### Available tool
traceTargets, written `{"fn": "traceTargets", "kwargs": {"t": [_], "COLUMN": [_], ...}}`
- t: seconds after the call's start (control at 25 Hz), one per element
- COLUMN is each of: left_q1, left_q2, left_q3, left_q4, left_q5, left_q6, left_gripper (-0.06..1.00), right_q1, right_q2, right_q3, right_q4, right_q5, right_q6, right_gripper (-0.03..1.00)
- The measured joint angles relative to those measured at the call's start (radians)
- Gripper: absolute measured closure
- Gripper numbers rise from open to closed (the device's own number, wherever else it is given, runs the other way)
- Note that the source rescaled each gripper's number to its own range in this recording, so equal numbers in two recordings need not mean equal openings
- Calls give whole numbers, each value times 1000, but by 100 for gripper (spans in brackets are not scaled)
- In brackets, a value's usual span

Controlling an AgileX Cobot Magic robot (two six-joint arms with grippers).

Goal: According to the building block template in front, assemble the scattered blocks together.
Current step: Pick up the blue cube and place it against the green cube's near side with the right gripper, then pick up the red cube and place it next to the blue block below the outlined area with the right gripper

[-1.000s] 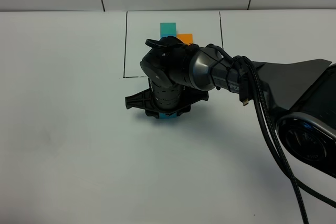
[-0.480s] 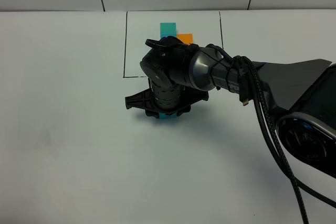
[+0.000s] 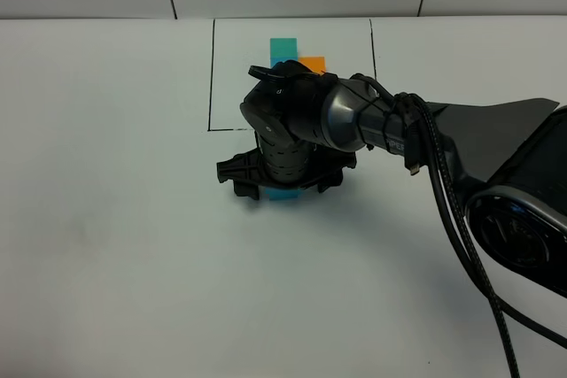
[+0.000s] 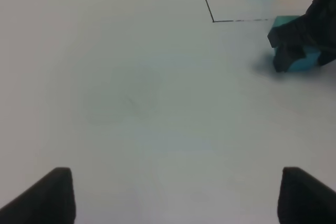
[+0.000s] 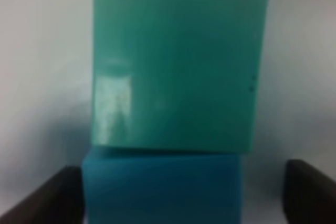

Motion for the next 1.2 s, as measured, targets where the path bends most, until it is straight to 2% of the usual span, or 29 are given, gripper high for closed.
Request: {"fn": "traceTargets", "kwargs": {"t": [0.08,0.16,0.24,0.44,0.6,0.88,1.04,1.2], "left_q1": [0,0,0,0,0,0,0,0], "left_q2": [0,0,0,0,0,0,0,0], "left_q3": [0,0,0,0,0,0,0,0], "left_q4": [0,0,0,0,0,0,0,0], "left_q5": [0,0,0,0,0,0,0,0], "left_q6": [0,0,0,0,0,0,0,0], "left_gripper": [30,30,30,30,30,30,30,30], "right_q1": [0,0,0,-3,-51,-232,-353,-448], "right_q2": [-8,-31,-61,-157,-252,-467,-541,-553], "right_q3": [1,2,2,58,184,450,544,587], "right_q4": [0,1,9,61,77,53,-29,-22], "right_q5": [-1,-1,0,-10,-41,-81,-114,-170], "right_q6": [0,-2,-14,-82,-146,-242,-282,-385], "right_gripper": [15,3,-1,-3,-3,-3,-3,-3]}}
